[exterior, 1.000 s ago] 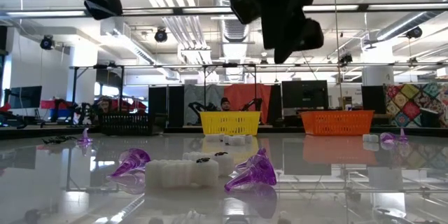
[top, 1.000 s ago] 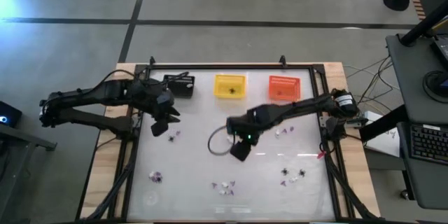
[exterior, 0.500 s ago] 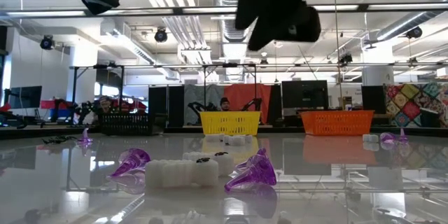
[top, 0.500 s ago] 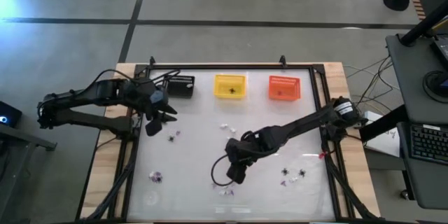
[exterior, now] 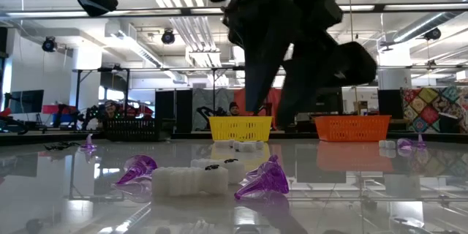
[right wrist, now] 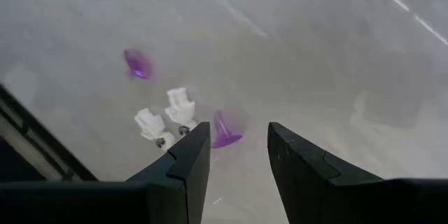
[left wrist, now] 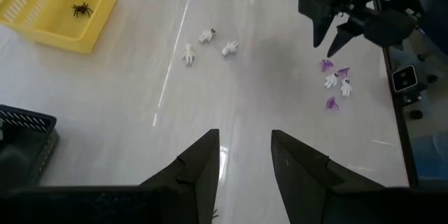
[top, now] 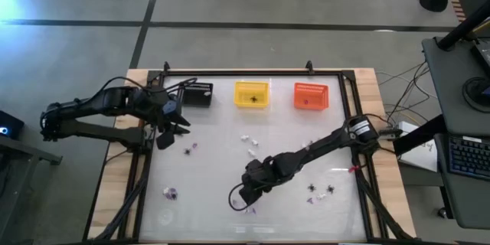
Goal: Sort Halloween decoration
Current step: Put the purple witch hat toy into the orange basket
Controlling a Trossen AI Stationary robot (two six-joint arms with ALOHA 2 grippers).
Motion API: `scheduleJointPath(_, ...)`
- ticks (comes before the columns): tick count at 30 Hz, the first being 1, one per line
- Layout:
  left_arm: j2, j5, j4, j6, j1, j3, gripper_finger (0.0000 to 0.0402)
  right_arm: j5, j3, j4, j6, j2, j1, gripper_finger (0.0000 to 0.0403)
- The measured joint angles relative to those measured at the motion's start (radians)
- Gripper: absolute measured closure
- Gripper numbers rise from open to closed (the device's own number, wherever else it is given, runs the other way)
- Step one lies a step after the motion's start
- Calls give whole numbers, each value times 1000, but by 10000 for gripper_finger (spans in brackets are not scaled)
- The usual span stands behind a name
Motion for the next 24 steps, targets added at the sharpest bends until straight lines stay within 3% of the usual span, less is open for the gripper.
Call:
scheduleJointPath(9,-10,0,-3,0,0,0,288,2,1,1,133,31,31,271)
scheduleJointPath(15,-11,0,-2,0,0,-1,288,60,1,5,162,30,35,269)
scheduleJointPath(24,-13,0,-3,-12,0,-1,288,54,1,54,189,33,59,269)
